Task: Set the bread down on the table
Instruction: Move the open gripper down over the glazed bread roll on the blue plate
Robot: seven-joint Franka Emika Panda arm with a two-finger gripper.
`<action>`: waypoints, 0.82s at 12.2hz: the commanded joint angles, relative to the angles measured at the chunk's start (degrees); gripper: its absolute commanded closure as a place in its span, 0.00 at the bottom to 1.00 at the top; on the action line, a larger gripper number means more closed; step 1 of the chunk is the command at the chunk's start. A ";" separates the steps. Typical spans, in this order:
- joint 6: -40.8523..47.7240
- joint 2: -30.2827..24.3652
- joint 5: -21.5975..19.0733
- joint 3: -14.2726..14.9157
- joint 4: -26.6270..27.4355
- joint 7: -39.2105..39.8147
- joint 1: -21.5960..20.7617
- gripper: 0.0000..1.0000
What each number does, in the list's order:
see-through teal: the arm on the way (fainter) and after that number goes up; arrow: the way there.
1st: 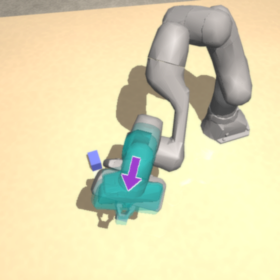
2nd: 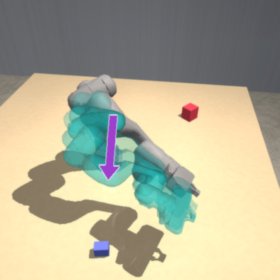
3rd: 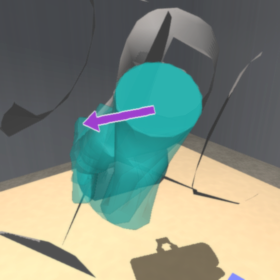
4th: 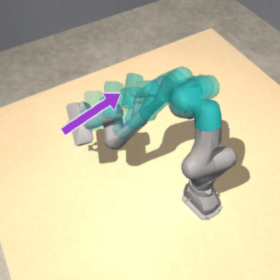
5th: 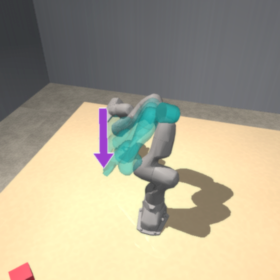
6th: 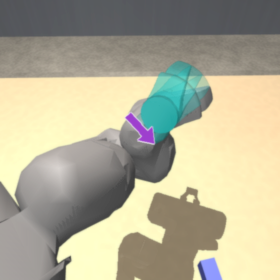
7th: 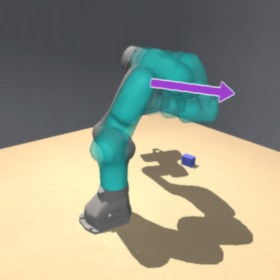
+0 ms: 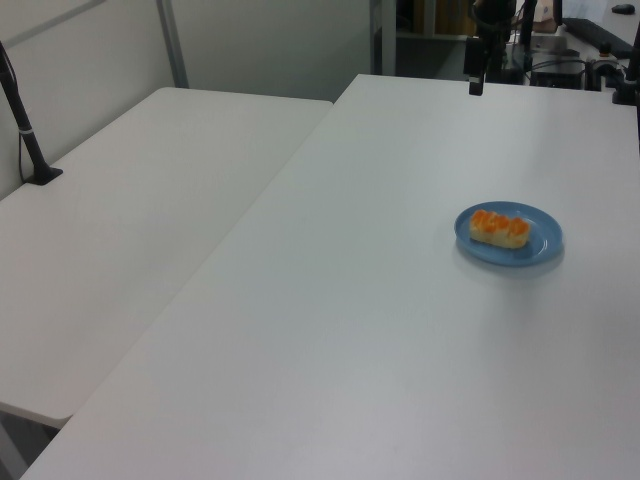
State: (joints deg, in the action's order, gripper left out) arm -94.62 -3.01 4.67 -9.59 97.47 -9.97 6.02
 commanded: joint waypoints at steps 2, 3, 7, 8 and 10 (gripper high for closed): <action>0.58 1.07 -1.51 0.10 0.36 3.12 1.71 0.00; 0.58 1.07 -1.51 0.10 0.27 3.12 1.62 0.00; 0.40 1.77 -1.60 0.18 0.27 2.68 0.49 0.00; 0.40 1.95 -1.60 0.53 0.53 2.42 -0.83 0.00; 0.14 2.04 -1.60 5.16 2.37 3.02 -5.46 0.00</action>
State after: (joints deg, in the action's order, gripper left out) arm -94.62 -0.92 4.42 -9.51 97.87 -8.19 5.95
